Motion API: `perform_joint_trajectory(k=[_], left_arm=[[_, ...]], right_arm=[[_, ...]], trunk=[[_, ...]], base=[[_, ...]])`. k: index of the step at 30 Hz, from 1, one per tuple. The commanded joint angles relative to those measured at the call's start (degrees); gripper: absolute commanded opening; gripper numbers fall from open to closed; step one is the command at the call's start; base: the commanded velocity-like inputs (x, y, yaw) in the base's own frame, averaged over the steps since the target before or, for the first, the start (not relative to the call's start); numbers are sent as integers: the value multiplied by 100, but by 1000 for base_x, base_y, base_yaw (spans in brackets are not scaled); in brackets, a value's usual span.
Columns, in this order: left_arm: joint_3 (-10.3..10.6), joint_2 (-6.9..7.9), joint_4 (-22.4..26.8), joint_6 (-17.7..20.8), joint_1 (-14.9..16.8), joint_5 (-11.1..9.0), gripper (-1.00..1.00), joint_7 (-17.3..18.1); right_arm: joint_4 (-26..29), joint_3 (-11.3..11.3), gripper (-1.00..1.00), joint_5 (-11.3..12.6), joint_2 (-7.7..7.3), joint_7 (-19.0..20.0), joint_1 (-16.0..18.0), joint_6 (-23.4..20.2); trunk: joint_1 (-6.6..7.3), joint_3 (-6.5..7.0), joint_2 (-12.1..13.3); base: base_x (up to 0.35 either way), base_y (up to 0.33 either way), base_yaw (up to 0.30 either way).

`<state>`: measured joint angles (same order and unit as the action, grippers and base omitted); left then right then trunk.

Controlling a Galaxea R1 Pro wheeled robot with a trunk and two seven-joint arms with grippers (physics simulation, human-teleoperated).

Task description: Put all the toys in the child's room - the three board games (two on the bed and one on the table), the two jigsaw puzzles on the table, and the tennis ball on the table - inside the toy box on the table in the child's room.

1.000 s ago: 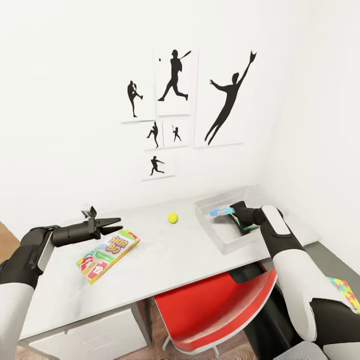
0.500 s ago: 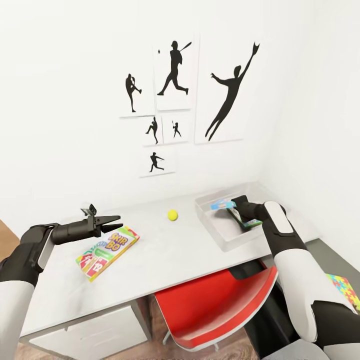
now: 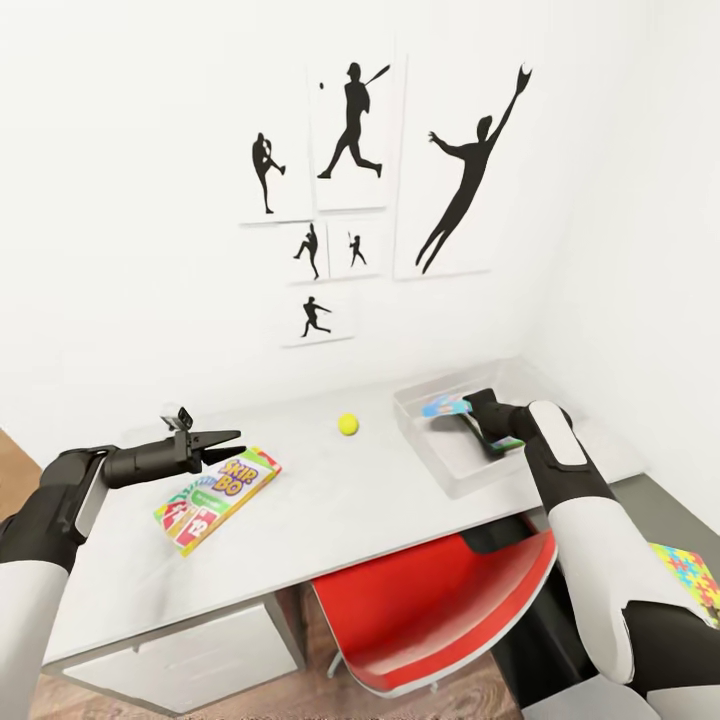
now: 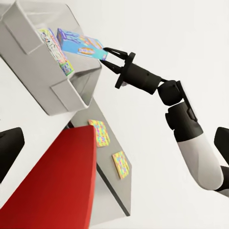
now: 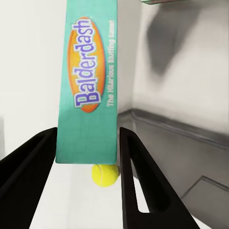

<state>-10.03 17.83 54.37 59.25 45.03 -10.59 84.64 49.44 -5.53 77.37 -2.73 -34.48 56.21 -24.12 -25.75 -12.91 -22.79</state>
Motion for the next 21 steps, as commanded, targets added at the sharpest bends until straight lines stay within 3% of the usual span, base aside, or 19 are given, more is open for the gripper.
perform_joint_trajectory(k=[1,21], left_arm=[[1,1,1,60,9,-5,100,17],[10,10,4,60,76,-12,100,17]], right_arm=[[10,-9,-100,29,1,-35,8,-15],[215,-1,-100,-11,-5,-47,13,200]], trunk=[[-3,-21,-12],[-3,-199,-12]], base=[[0,0,68],[0,0,63]])
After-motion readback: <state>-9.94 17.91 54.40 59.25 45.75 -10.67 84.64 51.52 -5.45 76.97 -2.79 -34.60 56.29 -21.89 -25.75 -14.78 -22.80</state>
